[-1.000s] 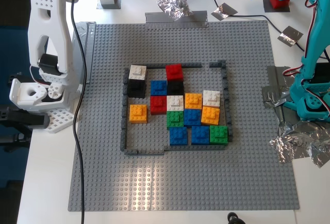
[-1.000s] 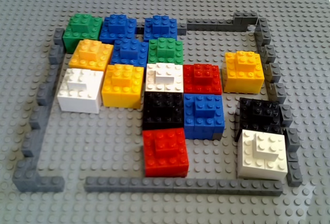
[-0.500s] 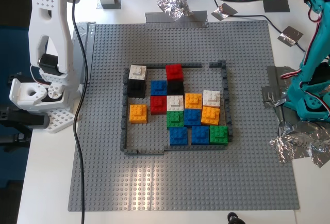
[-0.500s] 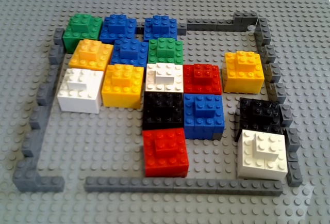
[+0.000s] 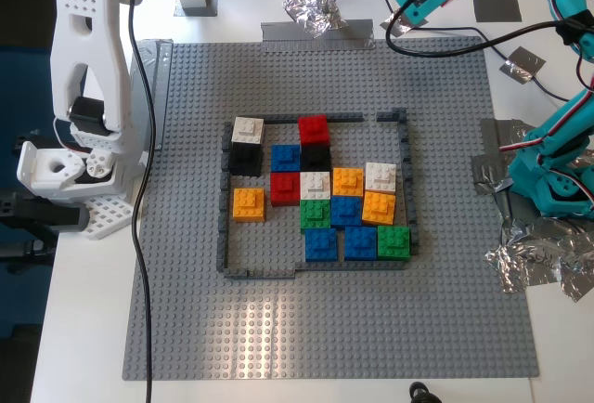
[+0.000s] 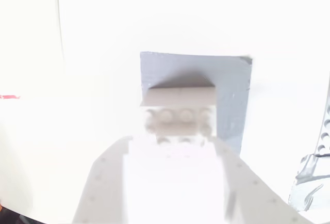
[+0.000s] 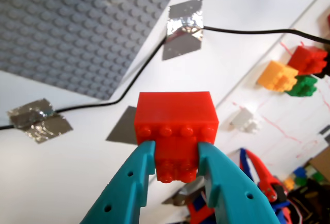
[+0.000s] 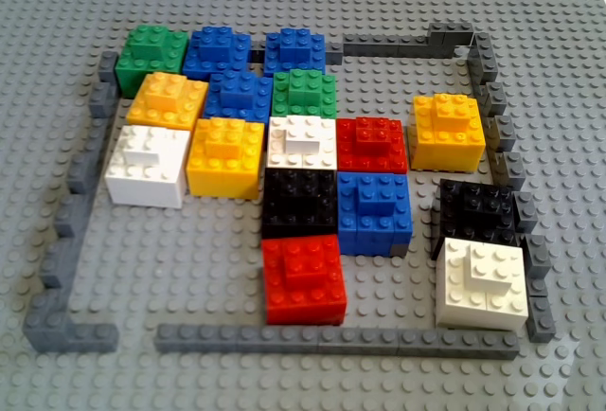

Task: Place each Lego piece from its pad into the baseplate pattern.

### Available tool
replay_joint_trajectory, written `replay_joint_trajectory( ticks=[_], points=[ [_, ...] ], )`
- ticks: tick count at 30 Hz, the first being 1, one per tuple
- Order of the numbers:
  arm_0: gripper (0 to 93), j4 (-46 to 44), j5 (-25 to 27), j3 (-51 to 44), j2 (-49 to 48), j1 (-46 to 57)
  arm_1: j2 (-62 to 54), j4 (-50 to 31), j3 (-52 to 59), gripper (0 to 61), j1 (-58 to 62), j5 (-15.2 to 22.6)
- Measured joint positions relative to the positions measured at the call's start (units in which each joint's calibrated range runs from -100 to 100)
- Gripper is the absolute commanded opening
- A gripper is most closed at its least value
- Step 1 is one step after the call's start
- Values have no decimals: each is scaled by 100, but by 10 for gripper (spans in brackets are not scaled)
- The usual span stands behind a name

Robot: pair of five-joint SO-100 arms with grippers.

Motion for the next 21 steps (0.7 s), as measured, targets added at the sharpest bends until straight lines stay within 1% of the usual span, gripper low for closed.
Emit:
replay_joint_trajectory(
  ticks=[3, 4, 6, 7, 13, 16, 18, 21],
  points=[
    [7, -17, -16, 127, -178, -163, 43, 0, 0, 144, -18, 5],
    [6, 0, -16, 156, -237, -237, 52, -8, 0, 117, -18, 15],
    [6, 0, 5, 224, -355, -303, 78, -40, -10, 39, -18, 10],
    [6, -9, -21, 254, -406, -318, 78, -48, -10, 10, -18, 10],
    [5, 0, 10, 546, -778, -673, 78, -88, -77, 3, -64, 24],
    [5, 104, -10, 780, -1048, -903, 86, 72, -193, 3, -64, 68],
    [5, 226, -16, 859, -1260, -1191, 95, 330, -319, 3, -73, 64],
    [5, 339, -16, 946, -1437, -1391, 69, 499, -387, 3, -27, 39]
  ],
)
